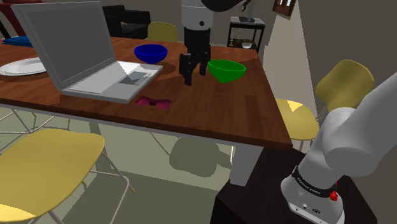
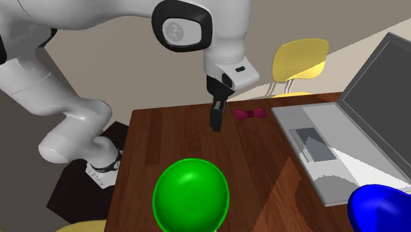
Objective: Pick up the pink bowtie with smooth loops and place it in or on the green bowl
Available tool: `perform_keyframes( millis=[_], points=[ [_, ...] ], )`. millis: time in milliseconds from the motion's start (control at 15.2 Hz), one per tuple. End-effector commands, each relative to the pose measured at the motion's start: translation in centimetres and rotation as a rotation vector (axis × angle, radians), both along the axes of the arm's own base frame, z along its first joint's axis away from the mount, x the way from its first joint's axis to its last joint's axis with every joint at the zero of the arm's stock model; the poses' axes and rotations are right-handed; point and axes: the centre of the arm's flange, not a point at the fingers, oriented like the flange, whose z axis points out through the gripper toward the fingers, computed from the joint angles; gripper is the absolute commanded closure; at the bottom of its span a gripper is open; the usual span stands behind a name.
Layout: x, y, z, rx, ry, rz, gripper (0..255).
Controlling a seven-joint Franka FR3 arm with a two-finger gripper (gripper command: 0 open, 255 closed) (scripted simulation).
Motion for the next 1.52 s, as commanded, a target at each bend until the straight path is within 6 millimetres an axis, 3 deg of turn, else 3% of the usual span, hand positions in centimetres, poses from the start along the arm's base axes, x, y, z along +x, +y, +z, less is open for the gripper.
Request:
perform_keyframes(
  millis=[0, 660, 1122, 1452],
  points=[
    [1.5, 2.3, -0.4, -0.006, 0.003, 0.027, 0],
    [7.8, 13.6, -2.9, -0.042, 0.018, 0.152, 0],
    [7.8, 13.4, -6.6, -0.042, 0.018, 0.152, 0],
    [7.8, 13.4, -6.9, -0.042, 0.018, 0.152, 0]
  ],
)
